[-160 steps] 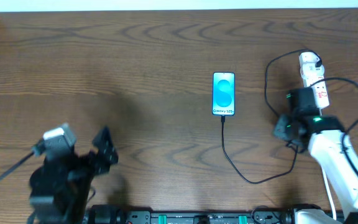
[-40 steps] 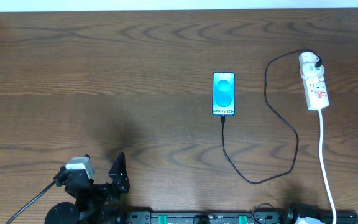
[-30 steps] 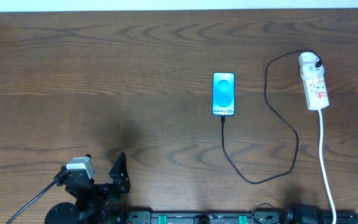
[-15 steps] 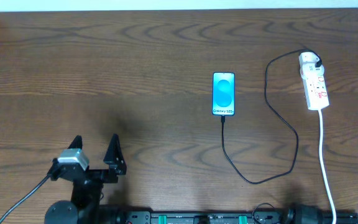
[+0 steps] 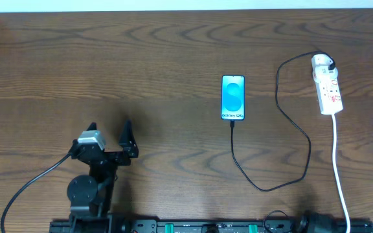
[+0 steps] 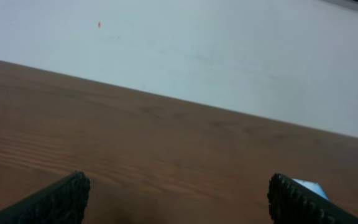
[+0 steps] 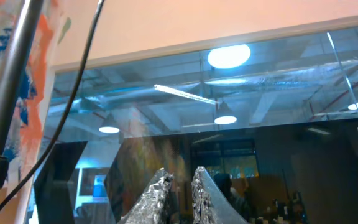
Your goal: Plug charger to phone and switch on socket
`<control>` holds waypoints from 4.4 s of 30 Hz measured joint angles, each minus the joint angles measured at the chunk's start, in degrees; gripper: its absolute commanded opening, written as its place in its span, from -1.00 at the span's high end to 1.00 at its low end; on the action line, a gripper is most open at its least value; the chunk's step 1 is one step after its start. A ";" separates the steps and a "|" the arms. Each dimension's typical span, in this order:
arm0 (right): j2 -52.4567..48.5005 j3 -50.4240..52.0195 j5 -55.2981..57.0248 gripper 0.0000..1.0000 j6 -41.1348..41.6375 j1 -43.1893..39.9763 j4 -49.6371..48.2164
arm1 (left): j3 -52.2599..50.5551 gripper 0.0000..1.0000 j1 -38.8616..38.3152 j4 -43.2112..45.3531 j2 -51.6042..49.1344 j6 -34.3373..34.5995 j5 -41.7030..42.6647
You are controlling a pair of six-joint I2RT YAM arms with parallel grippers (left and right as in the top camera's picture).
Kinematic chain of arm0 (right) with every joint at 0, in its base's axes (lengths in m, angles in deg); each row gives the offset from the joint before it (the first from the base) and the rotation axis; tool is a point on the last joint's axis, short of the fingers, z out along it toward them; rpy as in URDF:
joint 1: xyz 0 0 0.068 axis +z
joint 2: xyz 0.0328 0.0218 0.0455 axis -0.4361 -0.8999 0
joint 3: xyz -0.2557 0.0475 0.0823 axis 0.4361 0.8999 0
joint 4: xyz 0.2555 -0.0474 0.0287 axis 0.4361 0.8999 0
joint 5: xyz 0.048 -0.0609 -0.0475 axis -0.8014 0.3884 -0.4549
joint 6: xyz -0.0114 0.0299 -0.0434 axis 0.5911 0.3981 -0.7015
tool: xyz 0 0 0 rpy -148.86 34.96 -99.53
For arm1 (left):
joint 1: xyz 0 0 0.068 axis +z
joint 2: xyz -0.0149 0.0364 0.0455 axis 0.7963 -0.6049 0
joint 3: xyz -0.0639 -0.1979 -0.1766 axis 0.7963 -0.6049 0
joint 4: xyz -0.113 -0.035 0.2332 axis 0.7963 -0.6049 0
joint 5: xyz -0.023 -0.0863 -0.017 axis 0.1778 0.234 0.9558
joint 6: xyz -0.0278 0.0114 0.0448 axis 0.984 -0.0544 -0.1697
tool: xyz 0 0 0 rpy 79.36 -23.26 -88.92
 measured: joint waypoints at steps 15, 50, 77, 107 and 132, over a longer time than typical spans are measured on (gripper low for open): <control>0.00 0.00 -2.89 0.75 0.00 -0.55 -0.04 | -0.35 -0.84 0.00 1.92 0.79 -4.37 4.85; 0.00 -1.95 -11.47 0.40 0.00 -1.11 -0.46 | -11.65 -0.83 0.00 3.69 10.56 -7.34 2.62; 0.00 12.50 -1.01 -0.98 0.35 -1.38 0.44 | -11.10 -0.84 0.00 -0.55 10.21 -7.34 1.11; -0.26 36.79 -2.16 -0.98 -10.51 16.15 -0.31 | -11.08 -0.83 0.00 -0.59 10.21 -7.32 1.11; -0.39 65.68 5.42 -0.98 -10.75 16.20 -20.63 | -11.08 -0.83 0.00 -0.61 10.19 -7.32 1.11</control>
